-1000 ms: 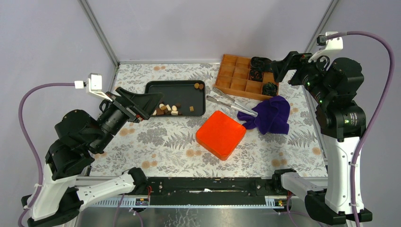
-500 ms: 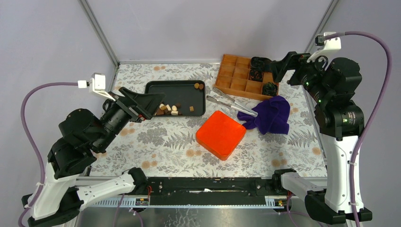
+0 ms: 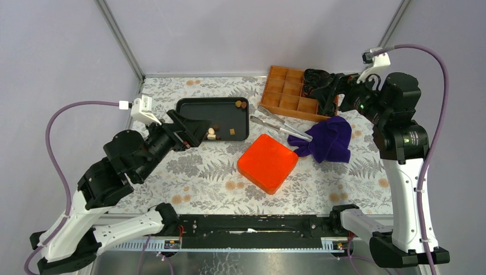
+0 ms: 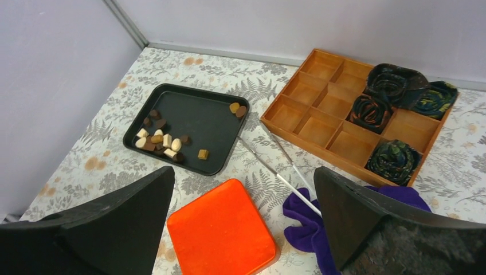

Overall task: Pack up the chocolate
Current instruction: Reset both arms

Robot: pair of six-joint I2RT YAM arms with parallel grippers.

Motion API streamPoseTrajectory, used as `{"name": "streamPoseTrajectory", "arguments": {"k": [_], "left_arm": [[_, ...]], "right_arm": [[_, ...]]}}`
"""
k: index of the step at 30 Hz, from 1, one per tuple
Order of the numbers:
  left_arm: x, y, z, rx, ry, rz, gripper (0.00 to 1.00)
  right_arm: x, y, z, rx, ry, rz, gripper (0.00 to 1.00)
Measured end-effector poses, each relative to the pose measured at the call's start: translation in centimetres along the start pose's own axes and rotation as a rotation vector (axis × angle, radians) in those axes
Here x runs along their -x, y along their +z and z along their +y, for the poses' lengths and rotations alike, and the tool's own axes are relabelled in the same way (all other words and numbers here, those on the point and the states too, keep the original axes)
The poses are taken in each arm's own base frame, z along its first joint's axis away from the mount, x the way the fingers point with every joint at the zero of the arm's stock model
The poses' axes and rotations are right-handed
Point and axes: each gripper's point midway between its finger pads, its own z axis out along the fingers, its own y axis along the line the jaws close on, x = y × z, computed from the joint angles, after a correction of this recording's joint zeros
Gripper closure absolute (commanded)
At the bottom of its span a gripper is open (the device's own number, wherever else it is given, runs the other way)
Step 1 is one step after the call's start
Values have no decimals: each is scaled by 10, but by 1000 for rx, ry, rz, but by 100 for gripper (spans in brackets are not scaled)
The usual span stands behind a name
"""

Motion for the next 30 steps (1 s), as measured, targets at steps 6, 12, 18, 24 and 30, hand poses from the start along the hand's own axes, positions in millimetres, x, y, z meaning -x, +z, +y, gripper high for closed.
{"name": "streamPoseTrajectory", "arguments": {"k": [6, 12, 18, 24, 30], "left_arm": [[-8, 4, 7, 25, 12, 11, 1], [-7, 5, 9, 34, 12, 4, 1], [-4, 6, 4, 15, 4, -7, 1], [11, -2, -16, -86, -32, -54, 1], [38, -19, -34, -182, -62, -138, 1]], "right_arm": [[-3, -4, 6, 33, -3, -2, 0], [0, -8, 10, 46, -12, -25, 0], [-5, -8, 9, 45, -17, -26, 0], [-4, -8, 7, 35, -19, -31, 0], [15, -11, -8, -69, -11, -83, 0]]}}
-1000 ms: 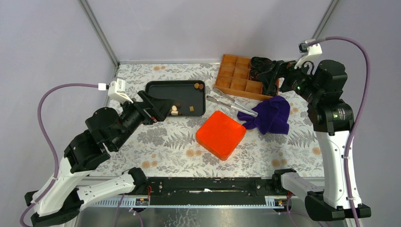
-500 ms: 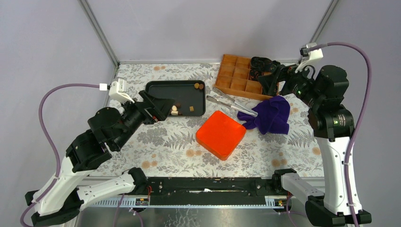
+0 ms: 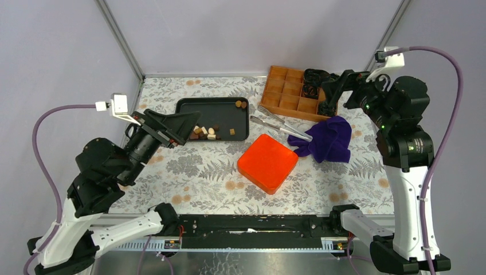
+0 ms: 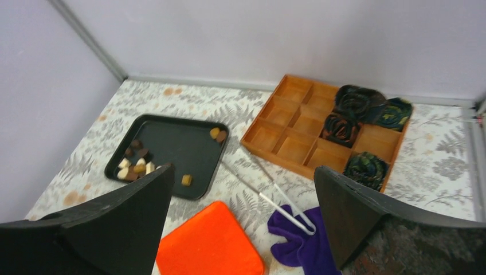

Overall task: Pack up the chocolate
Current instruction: Reset both arms

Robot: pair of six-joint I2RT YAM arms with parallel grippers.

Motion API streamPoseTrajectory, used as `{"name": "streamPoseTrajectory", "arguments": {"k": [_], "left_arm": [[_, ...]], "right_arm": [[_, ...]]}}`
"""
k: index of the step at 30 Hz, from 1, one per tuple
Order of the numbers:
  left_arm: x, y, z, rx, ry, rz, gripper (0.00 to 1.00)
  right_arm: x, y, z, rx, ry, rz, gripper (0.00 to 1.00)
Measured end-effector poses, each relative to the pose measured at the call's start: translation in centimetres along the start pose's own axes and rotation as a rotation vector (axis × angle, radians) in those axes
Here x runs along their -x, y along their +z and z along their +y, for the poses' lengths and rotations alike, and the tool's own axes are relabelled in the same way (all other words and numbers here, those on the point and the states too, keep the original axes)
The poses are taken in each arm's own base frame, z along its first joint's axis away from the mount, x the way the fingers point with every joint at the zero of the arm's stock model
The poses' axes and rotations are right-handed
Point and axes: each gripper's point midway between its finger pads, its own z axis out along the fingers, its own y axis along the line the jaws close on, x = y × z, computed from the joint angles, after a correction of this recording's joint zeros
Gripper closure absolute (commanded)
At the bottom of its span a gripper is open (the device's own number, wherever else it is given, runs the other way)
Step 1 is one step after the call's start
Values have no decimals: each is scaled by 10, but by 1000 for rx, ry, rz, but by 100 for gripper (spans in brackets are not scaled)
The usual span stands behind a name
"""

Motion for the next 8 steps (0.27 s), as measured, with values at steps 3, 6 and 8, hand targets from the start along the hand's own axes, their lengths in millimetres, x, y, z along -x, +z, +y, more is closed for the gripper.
{"name": "streamPoseTrajectory", "arguments": {"k": [3, 6, 8], "left_arm": [[8, -1, -3, -2, 8, -18, 1], [14, 2, -7, 0, 17, -28, 1], [14, 5, -8, 3, 26, -29, 1]], "right_arm": [[16, -3, -7, -51, -1, -45, 1], [25, -6, -10, -80, -3, -73, 1], [32, -7, -12, -96, -3, -88, 0]]}}
